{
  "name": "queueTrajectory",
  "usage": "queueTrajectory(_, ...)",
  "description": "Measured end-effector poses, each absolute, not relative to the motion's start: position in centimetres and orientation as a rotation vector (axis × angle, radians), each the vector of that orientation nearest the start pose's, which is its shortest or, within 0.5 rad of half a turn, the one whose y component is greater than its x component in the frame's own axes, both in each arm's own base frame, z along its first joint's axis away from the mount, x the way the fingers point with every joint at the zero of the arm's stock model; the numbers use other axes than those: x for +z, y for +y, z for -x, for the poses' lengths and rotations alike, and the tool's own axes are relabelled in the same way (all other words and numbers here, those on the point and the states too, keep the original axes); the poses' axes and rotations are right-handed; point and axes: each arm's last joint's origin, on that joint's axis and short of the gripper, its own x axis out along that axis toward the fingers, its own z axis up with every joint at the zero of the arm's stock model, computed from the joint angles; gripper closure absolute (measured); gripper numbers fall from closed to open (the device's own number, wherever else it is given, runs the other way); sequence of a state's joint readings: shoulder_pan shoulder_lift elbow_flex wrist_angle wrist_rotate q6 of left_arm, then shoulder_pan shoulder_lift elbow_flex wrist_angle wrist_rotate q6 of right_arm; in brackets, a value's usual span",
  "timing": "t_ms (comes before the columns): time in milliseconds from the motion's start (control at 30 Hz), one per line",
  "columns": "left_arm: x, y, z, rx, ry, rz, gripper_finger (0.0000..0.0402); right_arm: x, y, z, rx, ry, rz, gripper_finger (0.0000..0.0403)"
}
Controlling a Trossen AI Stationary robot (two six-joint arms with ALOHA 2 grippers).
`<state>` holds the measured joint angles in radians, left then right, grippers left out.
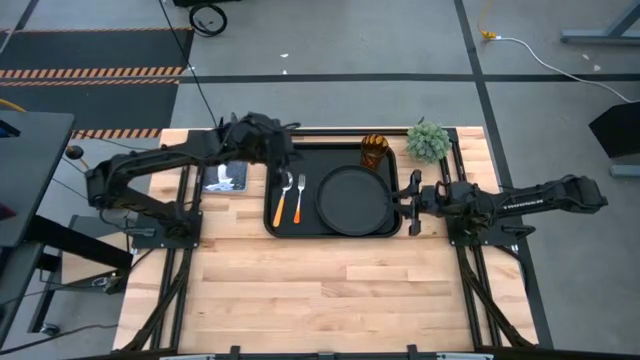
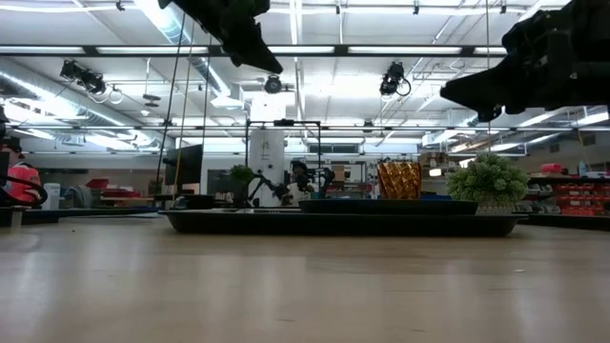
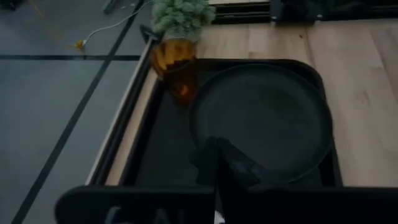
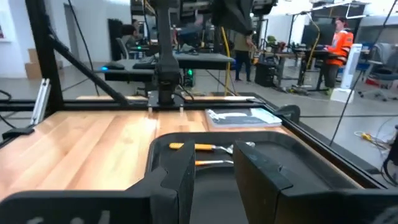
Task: Pick and place plate/cup/fork/spoon on tray
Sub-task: Return to Home Position
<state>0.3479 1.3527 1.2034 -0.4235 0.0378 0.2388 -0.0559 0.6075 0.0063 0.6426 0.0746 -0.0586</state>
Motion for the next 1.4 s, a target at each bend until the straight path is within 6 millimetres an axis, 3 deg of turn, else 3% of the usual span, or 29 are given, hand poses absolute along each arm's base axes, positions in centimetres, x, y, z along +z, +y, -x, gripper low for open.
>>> queueTrajectory(333,33.86,10.63,-27.8,0.273,0.52,-0.084,0.0393,17.19,-1.75,-13.4,-0.283,-0.074,-0.028,0.0287)
queueTrajectory(1400,33.89,10.57,-27.85,0.285,0.511,-0.038,0.0392,17.16,-1.74,-13.41,-0.283,-0.071,-0.027,0.0287)
